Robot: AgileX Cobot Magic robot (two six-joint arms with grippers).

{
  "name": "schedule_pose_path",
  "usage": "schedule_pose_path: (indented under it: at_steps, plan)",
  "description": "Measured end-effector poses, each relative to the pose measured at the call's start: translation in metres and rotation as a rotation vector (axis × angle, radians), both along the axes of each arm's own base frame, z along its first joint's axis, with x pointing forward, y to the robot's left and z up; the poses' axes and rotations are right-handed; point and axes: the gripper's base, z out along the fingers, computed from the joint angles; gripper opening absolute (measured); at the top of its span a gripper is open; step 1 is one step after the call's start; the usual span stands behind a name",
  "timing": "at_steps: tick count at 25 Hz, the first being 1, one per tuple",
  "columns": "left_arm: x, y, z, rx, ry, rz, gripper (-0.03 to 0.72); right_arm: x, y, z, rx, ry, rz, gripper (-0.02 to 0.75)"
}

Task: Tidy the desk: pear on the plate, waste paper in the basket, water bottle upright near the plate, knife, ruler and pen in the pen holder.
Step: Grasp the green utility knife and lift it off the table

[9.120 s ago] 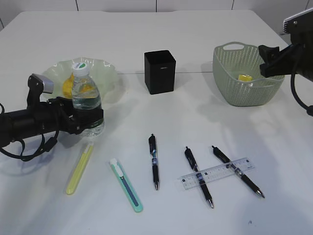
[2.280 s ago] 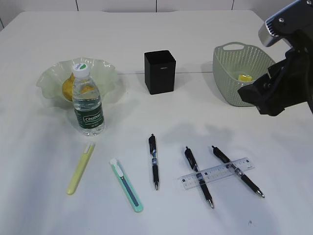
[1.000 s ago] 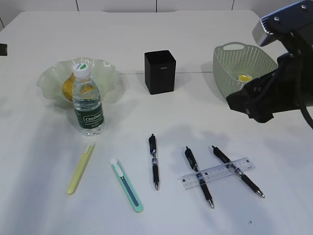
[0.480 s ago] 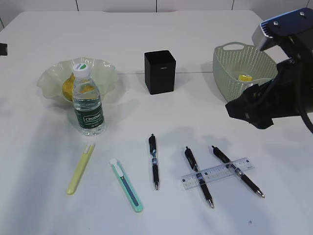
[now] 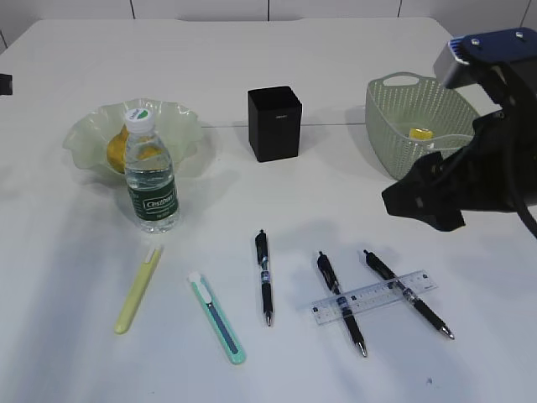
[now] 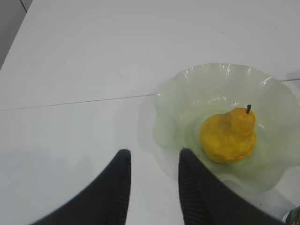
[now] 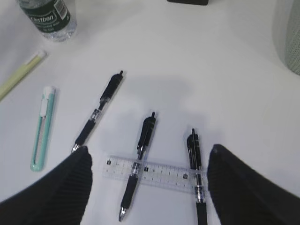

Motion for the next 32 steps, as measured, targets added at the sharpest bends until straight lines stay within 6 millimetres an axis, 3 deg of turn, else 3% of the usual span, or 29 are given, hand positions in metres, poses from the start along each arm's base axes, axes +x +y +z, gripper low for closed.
schedule_pose_path:
  at_steps: [7, 14, 32]
  plan:
    - [0.0, 0.0, 0.0, 0.0, 0.001, 0.0, 0.239, -0.011, -0.001, -0.008, -0.06, 0.135, 0.06, 0.571]
    - [0.0, 0.0, 0.0, 0.0, 0.001, 0.0, 0.239, -0.011, -0.003, -0.014, 0.017, 0.242, -0.105, 0.571]
    - [0.0, 0.0, 0.0, 0.005, 0.001, -0.004, 0.243, -0.01, -0.005, -0.015, -0.005, 0.242, -0.127, 0.571]
